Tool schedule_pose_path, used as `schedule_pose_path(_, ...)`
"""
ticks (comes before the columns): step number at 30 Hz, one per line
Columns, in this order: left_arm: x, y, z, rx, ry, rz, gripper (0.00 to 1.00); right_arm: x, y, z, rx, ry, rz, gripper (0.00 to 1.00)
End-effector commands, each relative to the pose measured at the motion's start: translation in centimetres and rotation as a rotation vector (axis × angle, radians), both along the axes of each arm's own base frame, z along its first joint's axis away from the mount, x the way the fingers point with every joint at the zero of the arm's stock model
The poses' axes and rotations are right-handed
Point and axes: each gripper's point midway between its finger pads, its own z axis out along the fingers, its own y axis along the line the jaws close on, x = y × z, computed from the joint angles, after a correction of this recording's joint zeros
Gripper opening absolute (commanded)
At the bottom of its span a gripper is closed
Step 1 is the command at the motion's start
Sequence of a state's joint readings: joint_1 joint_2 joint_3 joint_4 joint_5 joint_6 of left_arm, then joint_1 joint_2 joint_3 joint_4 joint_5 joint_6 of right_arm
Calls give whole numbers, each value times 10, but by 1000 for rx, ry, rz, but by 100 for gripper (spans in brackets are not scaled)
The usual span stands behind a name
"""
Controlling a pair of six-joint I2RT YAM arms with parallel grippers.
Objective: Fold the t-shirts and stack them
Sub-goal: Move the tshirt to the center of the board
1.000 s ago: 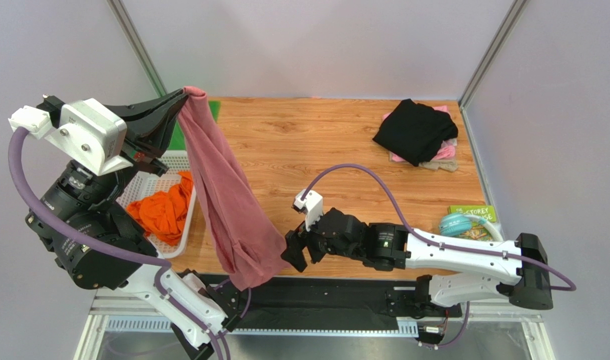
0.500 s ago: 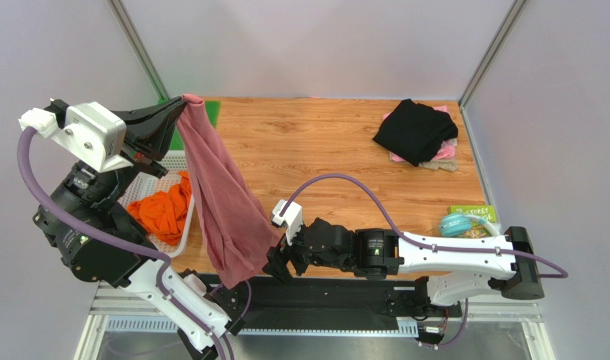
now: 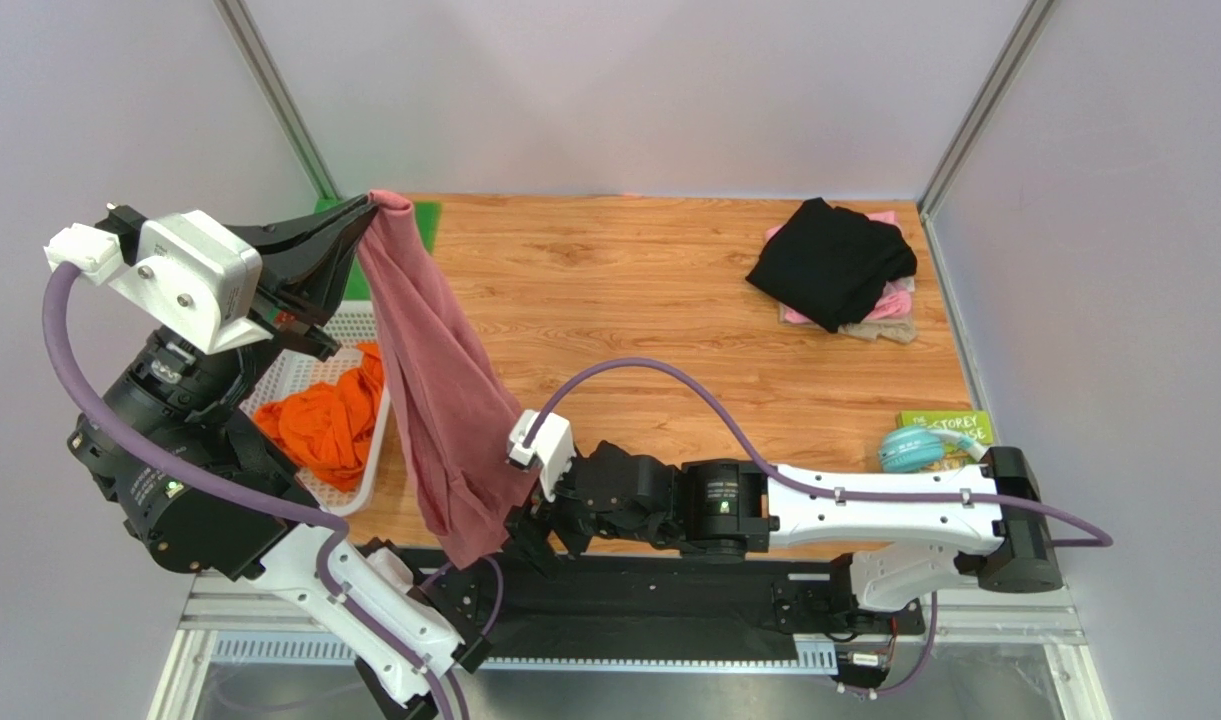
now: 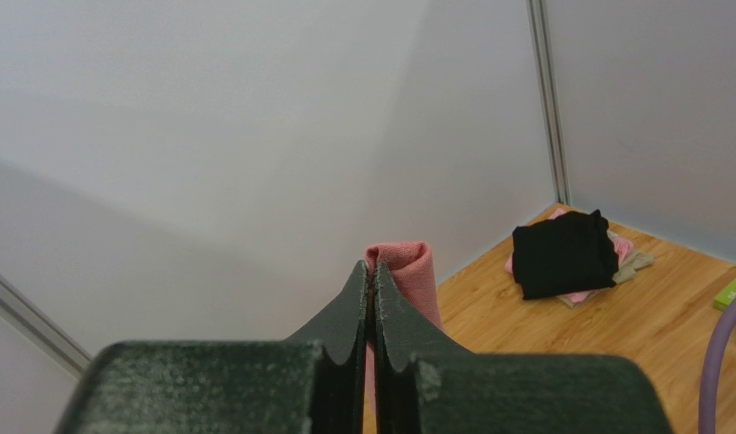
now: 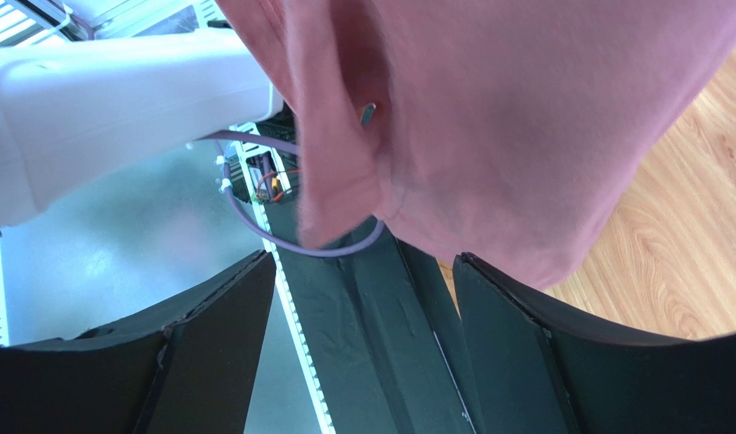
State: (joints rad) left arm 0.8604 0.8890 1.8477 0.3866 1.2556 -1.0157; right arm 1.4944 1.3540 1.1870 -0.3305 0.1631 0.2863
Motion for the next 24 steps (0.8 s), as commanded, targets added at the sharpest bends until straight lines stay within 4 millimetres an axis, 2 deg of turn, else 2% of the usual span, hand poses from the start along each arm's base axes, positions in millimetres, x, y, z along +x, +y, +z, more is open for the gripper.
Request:
schedule_pose_path(1,-2,-1,7,19,-44,18,0,-3,18,29,72,-36,29,77)
schedule_pose_path(8,-2,-2,8,20,-43,15,0,-8,32,31,64,-46,62,76)
schedule_pose_path(12,-2,-2,9,20,-45,15,0,-9,38,29,64,-45,72,67)
schedule_pose_path(15,-2,-2,9,20,-45,16,0,-9,41,28,64,-48,73,49)
schedule_pose_path(16,-2,-2,9,19,-44,15,0,-8,43,26,58,-47,73,36)
schedule_pose_path(18,-2,-1,10,20,-45,16,0,-6,42,24,50,-54,63,18)
schedule_pose_path(19,-1,-1,10,18,-43,17,0,-5,41,24,46,-60,58,0)
schedule_pose_path(23,1,2,9,15,-36,20,0,7,27,24,38,-85,-9,0)
schedule_pose_path(24,2,4,8,19,-37,24,0,18,20,26,33,-116,-62,0)
